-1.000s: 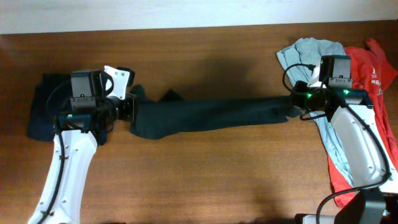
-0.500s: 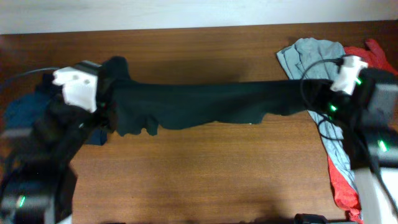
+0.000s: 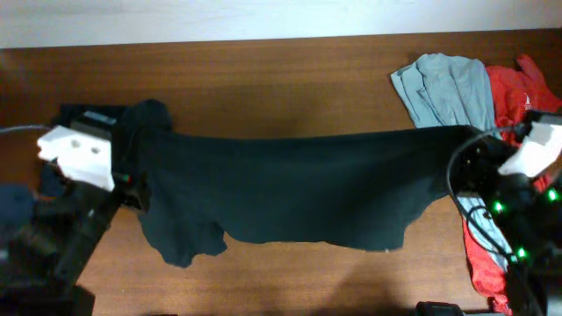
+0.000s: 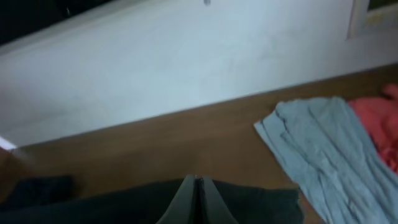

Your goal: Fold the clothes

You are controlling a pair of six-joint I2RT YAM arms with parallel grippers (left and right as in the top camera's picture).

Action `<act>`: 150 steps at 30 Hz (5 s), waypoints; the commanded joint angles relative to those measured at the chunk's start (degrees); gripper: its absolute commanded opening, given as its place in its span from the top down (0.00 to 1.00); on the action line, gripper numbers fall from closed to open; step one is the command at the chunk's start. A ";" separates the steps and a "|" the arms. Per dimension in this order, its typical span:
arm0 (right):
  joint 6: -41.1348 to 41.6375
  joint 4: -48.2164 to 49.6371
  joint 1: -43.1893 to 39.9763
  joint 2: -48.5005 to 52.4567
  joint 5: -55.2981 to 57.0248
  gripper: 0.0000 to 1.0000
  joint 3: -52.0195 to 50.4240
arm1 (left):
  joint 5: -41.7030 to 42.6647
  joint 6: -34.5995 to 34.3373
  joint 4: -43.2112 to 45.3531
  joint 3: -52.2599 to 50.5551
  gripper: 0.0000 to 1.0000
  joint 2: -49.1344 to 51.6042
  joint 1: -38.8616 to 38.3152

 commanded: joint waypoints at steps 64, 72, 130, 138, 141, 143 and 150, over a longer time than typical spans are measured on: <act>-3.76 -22.36 6.12 36.22 -6.43 0.16 -9.40 | -18.08 -31.08 -4.94 -36.30 0.37 36.48 1.11; -0.57 -23.17 6.08 36.22 -3.89 0.16 -9.94 | -15.41 -28.63 -6.51 -36.02 1.00 36.37 1.55; 15.17 -30.27 6.08 17.81 3.37 0.48 -24.33 | -14.71 -20.61 -20.79 -28.04 0.37 14.95 16.00; 15.12 -22.40 6.08 17.99 3.37 0.32 -24.33 | -9.64 -18.36 -14.64 -26.36 0.35 14.97 15.80; 14.69 -16.72 6.08 18.45 3.19 0.31 -24.33 | -0.76 -15.32 -7.69 -26.36 0.52 15.98 14.10; 10.82 -9.77 6.08 19.34 -0.07 0.48 -24.33 | 3.21 -13.77 -2.36 -26.36 0.69 18.05 10.67; 9.51 13.64 6.08 31.76 -10.14 0.67 -24.17 | 5.40 -5.14 19.85 -25.40 0.80 34.16 -6.80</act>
